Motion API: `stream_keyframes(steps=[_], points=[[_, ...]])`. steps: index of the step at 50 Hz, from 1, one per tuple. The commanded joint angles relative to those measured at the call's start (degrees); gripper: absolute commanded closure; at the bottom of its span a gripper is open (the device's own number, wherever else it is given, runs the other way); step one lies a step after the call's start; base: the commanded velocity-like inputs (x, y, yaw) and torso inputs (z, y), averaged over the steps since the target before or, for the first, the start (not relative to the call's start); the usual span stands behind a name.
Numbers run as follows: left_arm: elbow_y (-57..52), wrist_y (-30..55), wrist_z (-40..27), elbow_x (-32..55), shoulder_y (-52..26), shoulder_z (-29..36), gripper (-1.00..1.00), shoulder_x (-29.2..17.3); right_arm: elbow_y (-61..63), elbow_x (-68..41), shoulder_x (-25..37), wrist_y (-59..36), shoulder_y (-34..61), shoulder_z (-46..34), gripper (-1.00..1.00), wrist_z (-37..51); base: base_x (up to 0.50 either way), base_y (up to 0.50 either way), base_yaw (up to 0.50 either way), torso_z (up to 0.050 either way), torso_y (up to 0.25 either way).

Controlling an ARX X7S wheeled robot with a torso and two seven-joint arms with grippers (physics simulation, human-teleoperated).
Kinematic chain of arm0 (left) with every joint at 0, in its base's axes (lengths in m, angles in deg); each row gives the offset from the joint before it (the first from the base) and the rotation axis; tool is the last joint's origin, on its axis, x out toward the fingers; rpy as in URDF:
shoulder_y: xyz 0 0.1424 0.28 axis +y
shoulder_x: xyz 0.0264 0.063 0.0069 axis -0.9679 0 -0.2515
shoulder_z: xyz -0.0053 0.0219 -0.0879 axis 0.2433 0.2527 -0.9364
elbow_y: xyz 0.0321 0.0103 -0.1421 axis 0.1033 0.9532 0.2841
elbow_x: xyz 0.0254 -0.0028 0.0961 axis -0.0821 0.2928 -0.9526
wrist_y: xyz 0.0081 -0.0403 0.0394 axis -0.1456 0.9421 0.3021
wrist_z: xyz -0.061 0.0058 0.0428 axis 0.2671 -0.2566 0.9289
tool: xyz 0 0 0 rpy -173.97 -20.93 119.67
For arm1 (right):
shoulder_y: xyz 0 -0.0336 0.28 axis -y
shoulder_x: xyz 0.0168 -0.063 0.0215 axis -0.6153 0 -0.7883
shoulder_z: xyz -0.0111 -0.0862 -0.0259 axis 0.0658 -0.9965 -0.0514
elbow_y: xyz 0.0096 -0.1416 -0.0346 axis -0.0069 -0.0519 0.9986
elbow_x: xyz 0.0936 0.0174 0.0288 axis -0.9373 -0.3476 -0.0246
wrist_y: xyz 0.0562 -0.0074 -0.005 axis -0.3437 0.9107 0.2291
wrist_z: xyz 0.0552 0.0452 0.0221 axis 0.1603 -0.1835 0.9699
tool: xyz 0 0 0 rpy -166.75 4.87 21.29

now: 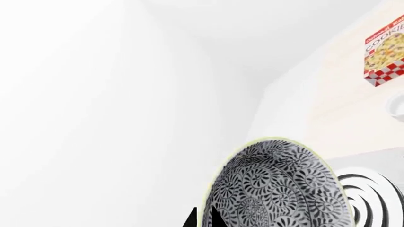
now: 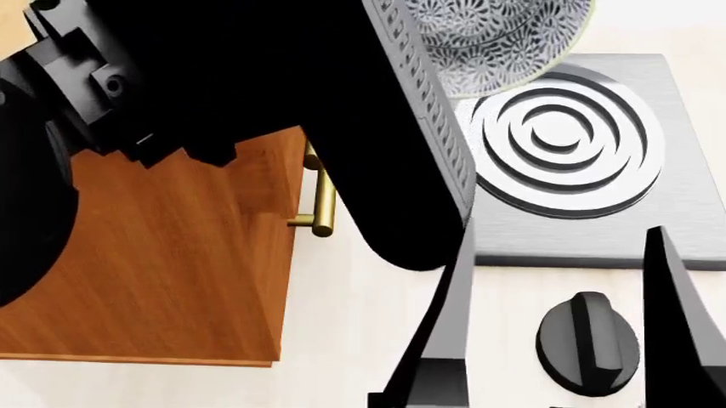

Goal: Pick the akita bowl on the wooden cabinet and place it on the plate.

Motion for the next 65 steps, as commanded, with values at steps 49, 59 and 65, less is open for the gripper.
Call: stream_keyframes(steps=[49,59,65], points=[[-1.23,-6.42,3.87,-1.1,6.01,-1.13,1.0,-7.23,-1.33,-7.01,-0.48,-6.75,8.73,-2.25,-1.0,0.37,0.0,0.0,0.0,0.0,0.0],[-3.68,-6.61,3.39,-0.29,6.18,-2.04,1.0,-9.22,-3.49,-10.12,-1.0,-8.16,11.2,-1.86,-1.0,0.13,0.0,0.0,0.0,0.0,0.001],[-3.79,-6.55,3.01,-0.66,6.42,-1.91,1.0,-9.58,-3.68,-11.71,-0.78,-9.45,12.82,-1.38,-1.0,0.41,0.0,0.0,0.0,0.0,0.0]])
